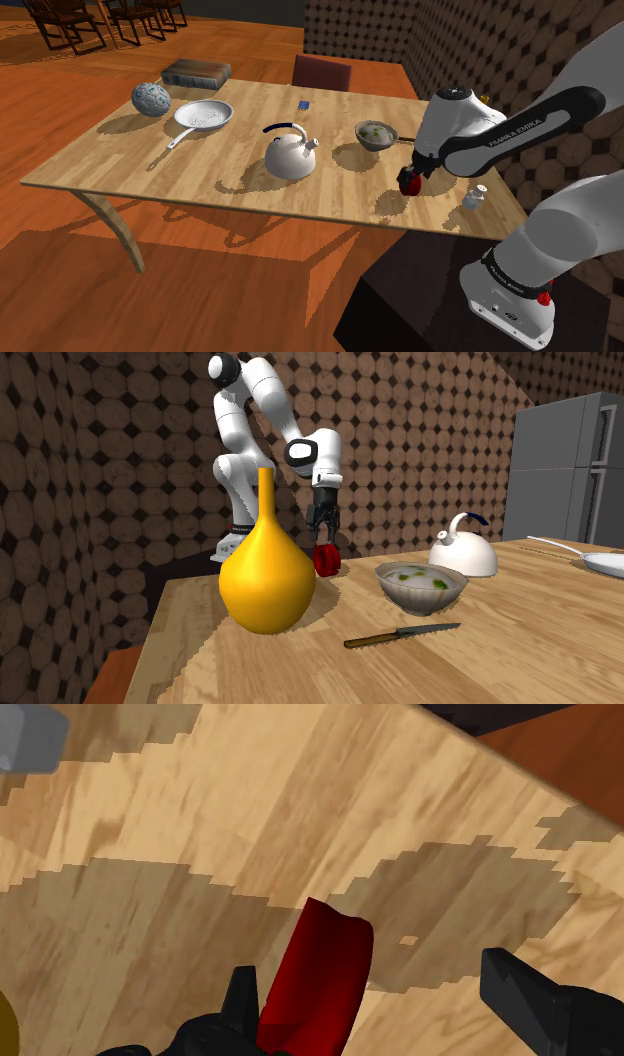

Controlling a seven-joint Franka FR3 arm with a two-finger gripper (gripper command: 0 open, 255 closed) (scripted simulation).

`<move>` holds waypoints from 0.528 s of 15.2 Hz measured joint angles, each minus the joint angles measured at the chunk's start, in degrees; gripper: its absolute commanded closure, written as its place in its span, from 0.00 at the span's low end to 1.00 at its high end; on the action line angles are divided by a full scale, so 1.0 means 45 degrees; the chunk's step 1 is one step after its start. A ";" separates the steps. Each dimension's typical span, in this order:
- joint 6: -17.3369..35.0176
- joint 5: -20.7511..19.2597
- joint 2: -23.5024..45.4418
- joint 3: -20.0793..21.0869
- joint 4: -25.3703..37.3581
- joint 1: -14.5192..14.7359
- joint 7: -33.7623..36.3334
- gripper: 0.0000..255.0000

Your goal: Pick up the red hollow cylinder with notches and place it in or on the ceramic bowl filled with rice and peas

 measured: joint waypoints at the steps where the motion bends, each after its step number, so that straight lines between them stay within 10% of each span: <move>1: 0.0240 -0.0171 0.0226 0.0033 -0.0010 -0.0132 0.0099 0.00; 8: 0.1177 -0.0959 0.1185 0.0223 0.0016 -0.0692 0.0619 0.00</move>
